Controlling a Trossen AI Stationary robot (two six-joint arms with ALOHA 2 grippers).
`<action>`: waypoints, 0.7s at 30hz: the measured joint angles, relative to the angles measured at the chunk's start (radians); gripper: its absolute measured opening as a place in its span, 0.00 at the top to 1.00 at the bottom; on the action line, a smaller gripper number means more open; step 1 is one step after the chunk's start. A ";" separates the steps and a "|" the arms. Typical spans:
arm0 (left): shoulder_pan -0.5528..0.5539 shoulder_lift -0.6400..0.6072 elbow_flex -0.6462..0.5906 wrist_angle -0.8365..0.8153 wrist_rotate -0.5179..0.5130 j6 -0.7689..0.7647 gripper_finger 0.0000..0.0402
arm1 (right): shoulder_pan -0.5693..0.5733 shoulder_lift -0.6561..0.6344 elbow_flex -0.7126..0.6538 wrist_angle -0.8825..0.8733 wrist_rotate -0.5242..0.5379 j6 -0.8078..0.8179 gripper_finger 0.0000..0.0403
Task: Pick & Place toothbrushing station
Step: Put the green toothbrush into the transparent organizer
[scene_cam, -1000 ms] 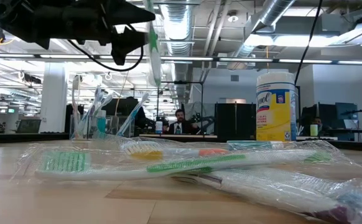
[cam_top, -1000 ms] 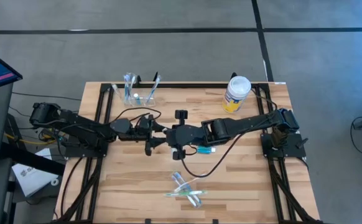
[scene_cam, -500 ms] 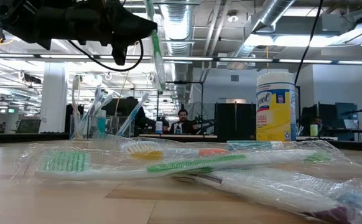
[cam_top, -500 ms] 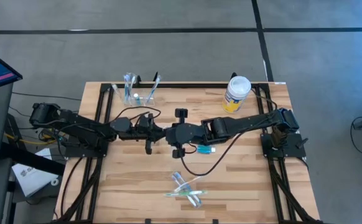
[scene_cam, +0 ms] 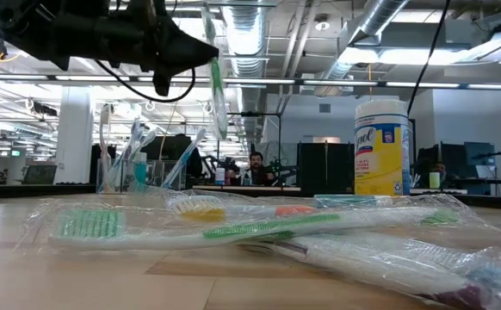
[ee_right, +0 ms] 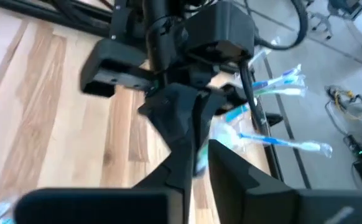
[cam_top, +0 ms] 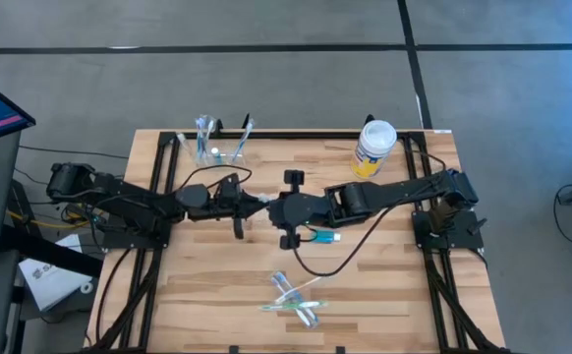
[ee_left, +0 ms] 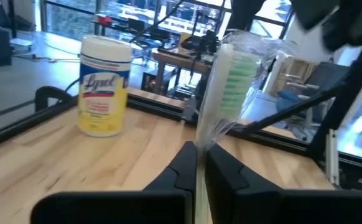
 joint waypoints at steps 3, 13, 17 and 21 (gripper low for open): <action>0.023 -0.015 0.000 -0.038 0.001 0.000 0.99 | -0.010 -0.032 -0.004 -0.021 0.000 0.040 0.84; 0.177 -0.202 0.000 -0.312 -0.073 0.011 0.99 | -0.047 -0.104 -0.159 -0.047 0.001 0.163 0.85; 0.272 -0.265 0.000 -0.356 -0.099 0.028 0.99 | -0.060 -0.130 -0.229 -0.013 0.002 0.189 0.87; 0.380 -0.284 0.000 -0.386 -0.104 0.030 0.99 | -0.062 -0.151 -0.301 0.021 0.000 0.215 0.89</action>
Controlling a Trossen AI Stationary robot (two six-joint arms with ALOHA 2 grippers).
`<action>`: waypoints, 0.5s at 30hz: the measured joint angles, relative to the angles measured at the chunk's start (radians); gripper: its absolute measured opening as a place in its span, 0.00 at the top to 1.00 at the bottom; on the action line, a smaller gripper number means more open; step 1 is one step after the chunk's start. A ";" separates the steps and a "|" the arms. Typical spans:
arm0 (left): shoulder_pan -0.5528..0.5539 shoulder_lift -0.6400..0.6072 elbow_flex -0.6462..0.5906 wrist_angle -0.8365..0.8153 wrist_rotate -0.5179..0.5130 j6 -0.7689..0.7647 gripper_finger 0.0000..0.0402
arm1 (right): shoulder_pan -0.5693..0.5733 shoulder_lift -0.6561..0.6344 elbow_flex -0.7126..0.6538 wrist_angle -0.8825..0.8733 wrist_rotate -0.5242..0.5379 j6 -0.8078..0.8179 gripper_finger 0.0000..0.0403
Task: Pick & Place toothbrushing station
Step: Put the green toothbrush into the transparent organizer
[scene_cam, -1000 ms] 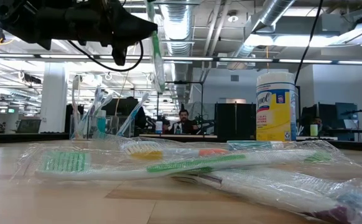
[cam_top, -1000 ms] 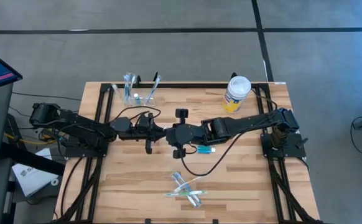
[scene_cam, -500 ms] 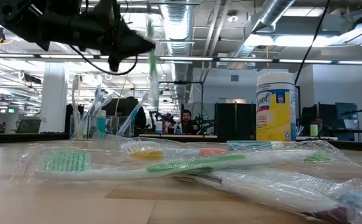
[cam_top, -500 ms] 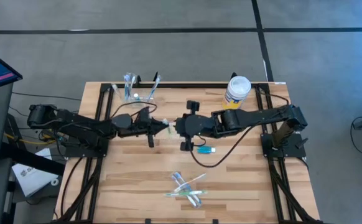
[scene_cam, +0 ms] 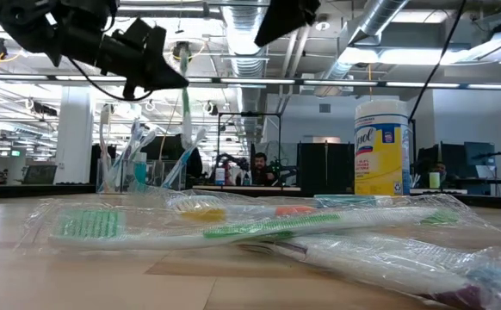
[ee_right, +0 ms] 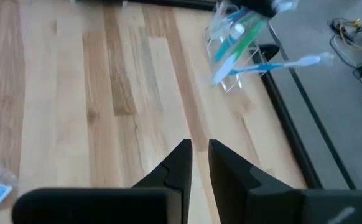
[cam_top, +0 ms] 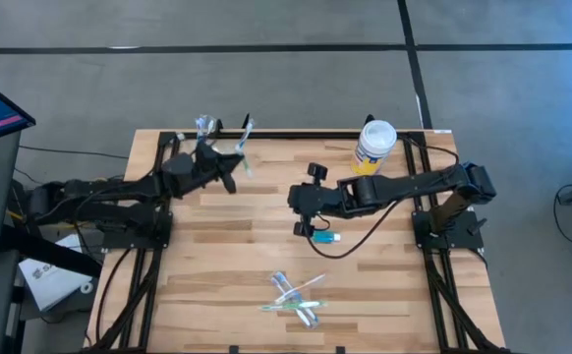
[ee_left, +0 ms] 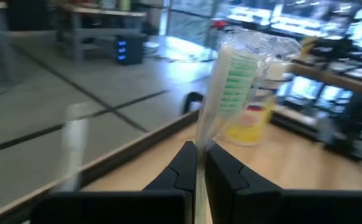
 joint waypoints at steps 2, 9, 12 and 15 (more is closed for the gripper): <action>0.053 0.001 0.000 -0.022 0.001 0.000 0.99 | -0.001 -0.011 -0.041 0.029 0.000 0.003 0.90; 0.218 -0.002 0.000 -0.022 0.064 0.018 0.99 | -0.003 -0.055 -0.178 0.184 -0.001 0.003 0.90; 0.276 -0.002 0.000 -0.023 0.077 0.017 0.99 | -0.008 -0.059 -0.213 0.230 -0.002 0.003 0.90; 0.320 -0.002 0.000 -0.023 0.086 0.016 0.99 | -0.008 -0.059 -0.234 0.263 -0.002 0.003 0.90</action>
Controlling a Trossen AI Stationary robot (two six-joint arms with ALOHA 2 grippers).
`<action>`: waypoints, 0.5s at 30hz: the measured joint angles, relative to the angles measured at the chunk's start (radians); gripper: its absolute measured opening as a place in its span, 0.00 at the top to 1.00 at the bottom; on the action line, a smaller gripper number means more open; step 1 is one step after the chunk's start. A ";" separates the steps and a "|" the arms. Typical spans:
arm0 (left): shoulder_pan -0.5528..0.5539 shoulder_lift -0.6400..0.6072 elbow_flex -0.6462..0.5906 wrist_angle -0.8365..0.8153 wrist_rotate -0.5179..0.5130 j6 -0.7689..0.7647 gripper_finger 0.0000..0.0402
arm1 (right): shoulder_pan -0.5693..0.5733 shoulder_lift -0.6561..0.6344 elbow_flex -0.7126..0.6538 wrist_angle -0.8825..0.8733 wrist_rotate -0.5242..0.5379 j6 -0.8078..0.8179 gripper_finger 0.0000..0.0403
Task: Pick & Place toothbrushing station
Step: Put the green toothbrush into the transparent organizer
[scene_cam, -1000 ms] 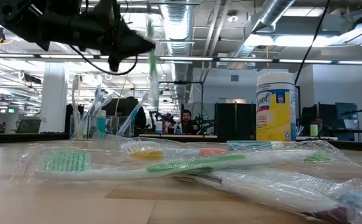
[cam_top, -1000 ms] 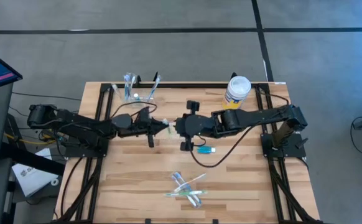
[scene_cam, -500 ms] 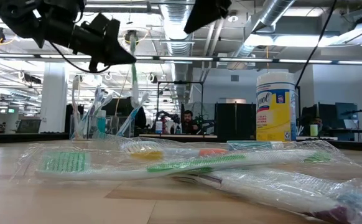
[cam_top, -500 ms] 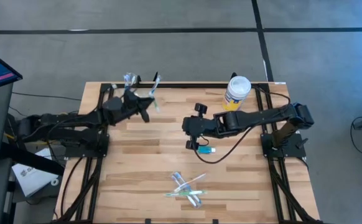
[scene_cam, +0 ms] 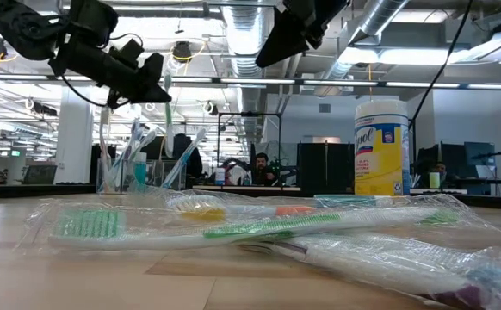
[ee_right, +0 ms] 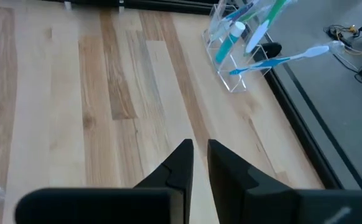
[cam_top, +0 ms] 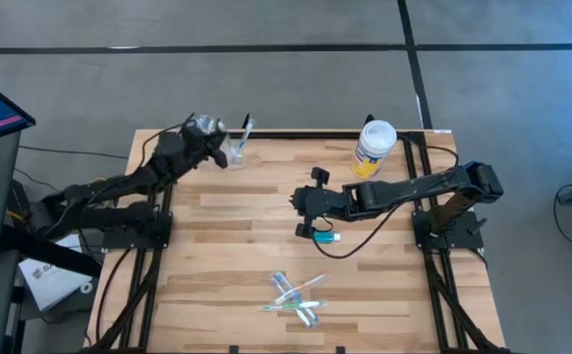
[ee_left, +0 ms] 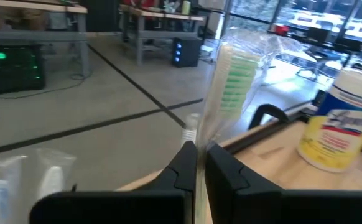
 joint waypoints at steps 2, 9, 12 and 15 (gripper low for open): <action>0.021 0.000 0.003 -0.002 0.001 0.000 0.99 | -0.001 0.002 -0.009 0.017 0.000 0.000 0.90; 0.037 0.005 0.040 0.000 -0.004 0.008 0.99 | -0.013 0.004 -0.010 0.042 -0.001 0.000 0.90; 0.037 0.025 0.043 0.000 -0.028 0.032 0.99 | -0.015 0.004 -0.010 0.044 0.000 -0.001 0.91; 0.037 0.069 0.043 -0.002 -0.084 0.055 0.99 | -0.020 0.004 -0.010 0.043 -0.001 -0.001 0.91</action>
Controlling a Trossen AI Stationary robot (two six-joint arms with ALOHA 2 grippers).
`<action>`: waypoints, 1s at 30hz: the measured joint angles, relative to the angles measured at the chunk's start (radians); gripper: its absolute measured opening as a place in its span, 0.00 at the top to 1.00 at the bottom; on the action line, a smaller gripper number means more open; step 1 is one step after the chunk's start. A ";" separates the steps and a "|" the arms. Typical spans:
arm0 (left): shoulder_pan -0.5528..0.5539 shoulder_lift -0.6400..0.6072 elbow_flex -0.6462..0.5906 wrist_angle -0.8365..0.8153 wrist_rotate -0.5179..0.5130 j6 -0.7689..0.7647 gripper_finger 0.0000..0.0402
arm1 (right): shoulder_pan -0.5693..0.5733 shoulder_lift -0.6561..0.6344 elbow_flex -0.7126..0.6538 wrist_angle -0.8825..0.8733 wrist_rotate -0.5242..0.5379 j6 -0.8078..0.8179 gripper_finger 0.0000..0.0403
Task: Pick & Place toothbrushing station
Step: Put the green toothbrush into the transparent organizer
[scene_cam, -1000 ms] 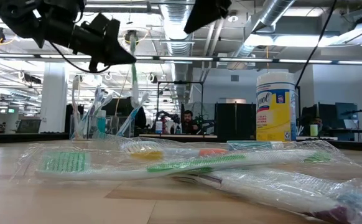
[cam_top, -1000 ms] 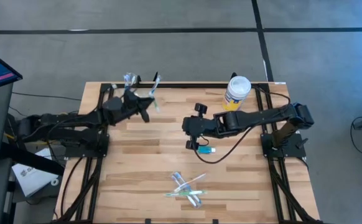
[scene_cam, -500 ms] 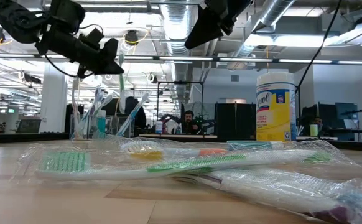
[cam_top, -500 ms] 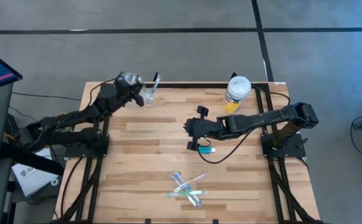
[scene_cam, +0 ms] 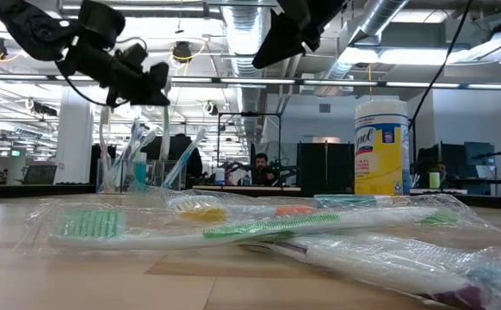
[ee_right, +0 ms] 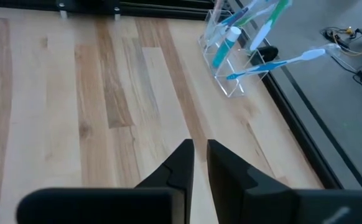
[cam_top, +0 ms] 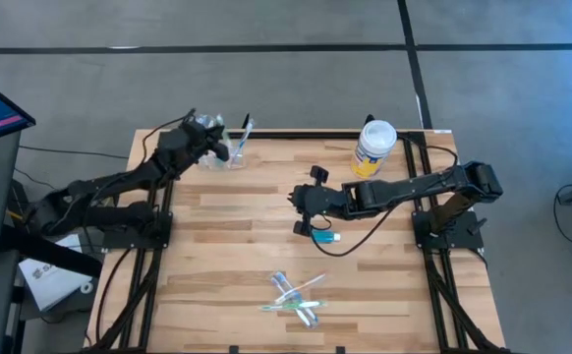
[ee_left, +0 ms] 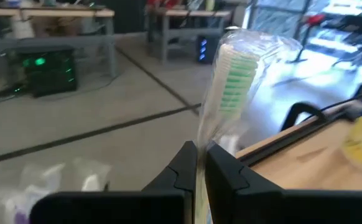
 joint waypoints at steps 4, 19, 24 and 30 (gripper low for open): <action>0.009 0.049 0.000 0.022 -0.011 -0.002 0.99 | -0.006 0.000 0.000 0.000 -0.002 -0.001 0.91; 0.008 0.237 0.000 0.094 -0.005 -0.027 0.99 | -0.019 0.000 0.000 0.000 -0.025 -0.003 0.92; 0.008 0.270 0.000 0.100 -0.005 -0.027 0.99 | -0.019 0.000 0.000 0.000 -0.025 -0.002 0.92; 0.008 0.295 0.000 0.104 -0.007 -0.027 0.98 | -0.019 0.000 0.000 0.000 -0.025 -0.002 0.93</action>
